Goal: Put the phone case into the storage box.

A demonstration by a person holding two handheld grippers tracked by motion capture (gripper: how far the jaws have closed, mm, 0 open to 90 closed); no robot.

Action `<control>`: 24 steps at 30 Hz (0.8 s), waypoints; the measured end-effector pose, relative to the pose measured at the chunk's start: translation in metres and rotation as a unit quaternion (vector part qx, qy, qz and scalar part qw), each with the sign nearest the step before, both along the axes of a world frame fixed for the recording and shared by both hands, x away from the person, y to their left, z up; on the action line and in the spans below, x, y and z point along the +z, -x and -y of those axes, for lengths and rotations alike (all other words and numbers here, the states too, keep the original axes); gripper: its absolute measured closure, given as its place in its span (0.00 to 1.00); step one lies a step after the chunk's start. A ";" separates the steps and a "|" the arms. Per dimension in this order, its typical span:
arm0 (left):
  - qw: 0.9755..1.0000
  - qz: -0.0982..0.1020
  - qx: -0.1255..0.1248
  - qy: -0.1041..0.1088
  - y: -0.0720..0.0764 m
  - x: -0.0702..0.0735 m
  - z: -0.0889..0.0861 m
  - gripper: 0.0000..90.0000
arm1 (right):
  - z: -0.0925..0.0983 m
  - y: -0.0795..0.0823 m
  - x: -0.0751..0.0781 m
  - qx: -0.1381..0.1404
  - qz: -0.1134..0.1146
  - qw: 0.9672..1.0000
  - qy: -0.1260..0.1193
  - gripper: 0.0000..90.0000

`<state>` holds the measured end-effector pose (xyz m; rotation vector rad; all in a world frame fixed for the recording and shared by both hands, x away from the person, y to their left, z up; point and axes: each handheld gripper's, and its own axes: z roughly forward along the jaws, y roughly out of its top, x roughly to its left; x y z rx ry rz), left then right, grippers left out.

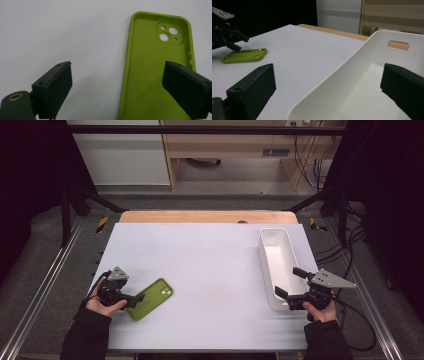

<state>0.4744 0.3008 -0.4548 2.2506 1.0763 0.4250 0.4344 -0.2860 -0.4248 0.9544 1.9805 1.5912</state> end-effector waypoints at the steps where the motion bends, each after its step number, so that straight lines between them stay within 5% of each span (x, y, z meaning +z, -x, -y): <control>1: 1.000 0.000 0.000 0.000 0.000 0.000 0.000 0.12 | 0.000 0.000 0.000 0.000 0.000 1.000 0.000 0.00; 24: 1.000 -0.025 0.002 -0.016 -0.001 -0.006 -0.002 0.51 | -0.001 0.000 -0.001 0.001 -0.003 1.000 0.002 0.00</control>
